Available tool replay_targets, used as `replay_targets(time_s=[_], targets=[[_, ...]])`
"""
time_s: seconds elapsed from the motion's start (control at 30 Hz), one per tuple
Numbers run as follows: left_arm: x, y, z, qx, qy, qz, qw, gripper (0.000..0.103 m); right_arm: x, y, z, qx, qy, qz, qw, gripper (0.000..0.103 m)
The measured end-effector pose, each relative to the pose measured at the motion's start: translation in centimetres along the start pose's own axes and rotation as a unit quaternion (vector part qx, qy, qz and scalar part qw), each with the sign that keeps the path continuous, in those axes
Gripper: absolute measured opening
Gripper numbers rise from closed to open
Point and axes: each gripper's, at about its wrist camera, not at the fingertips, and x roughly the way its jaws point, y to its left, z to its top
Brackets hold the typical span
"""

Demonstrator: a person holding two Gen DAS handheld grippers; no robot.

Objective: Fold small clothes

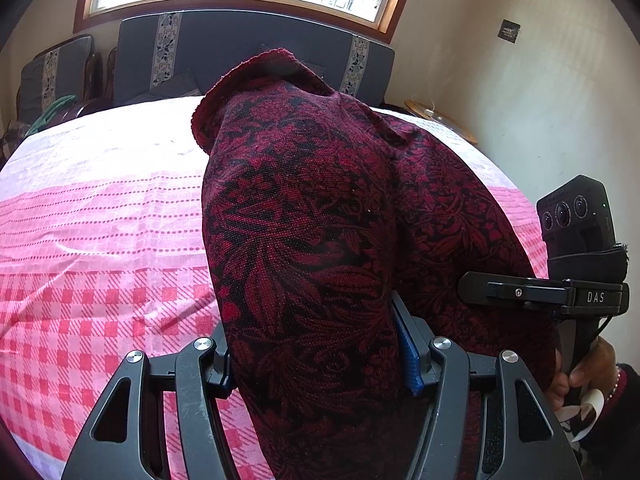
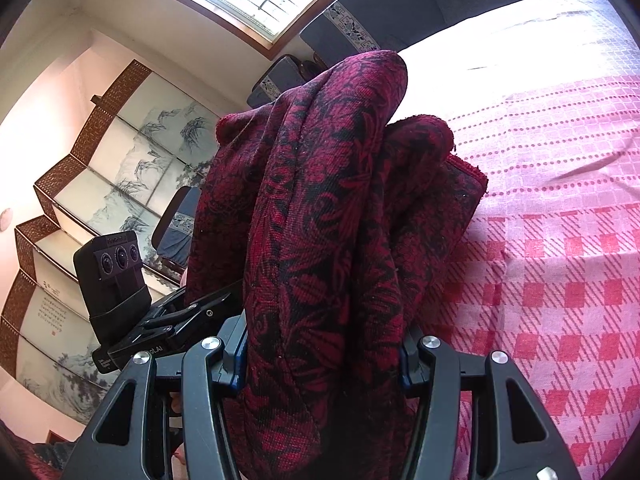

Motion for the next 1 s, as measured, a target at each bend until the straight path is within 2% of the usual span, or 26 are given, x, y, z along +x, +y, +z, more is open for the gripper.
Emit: replay_targets(time_s=[0.23, 0.4, 0.6, 0.7, 0.8, 0.93, 1.0], targets=[[0.0, 0.0, -0.3, 0.000, -0.012, 0.007, 0.9999, 0.065, -0.1, -0.4, -0.6, -0.006, -0.003, -0.004, 1.000, 0.051], [-0.3, -0.3, -1.0, 0.001, -0.032, 0.029, 0.9991, 0.073, -0.4, 0.0, -1.2, -0.031, -0.010, -0.020, 0.999, 0.056], [-0.9, -0.8, -1.7, 0.006, -0.059, 0.073, 0.9956, 0.081, -1.2, 1.4, -2.1, -0.057, -0.026, -0.045, 0.997, 0.062], [-1.8, -1.6, -2.2, 0.023, -0.090, 0.124, 0.9879, 0.085, -2.3, 2.4, -3.2, -0.068, -0.048, -0.063, 0.995, 0.063], [-3.0, -2.6, -2.6, 0.041, -0.122, 0.191, 0.9732, 0.086, -4.0, 4.0, -4.4, -0.090, -0.084, -0.086, 0.989, 0.064], [-4.9, -3.1, -2.9, 0.026, -0.156, 0.203, 0.9663, 0.091, -6.1, 6.8, -6.5, -0.131, -0.125, -0.113, 0.977, 0.071], [-5.9, -3.5, -2.8, 0.018, -0.176, 0.218, 0.9599, 0.095, -7.2, 8.3, -7.6, -0.150, -0.147, -0.122, 0.970, 0.077]])
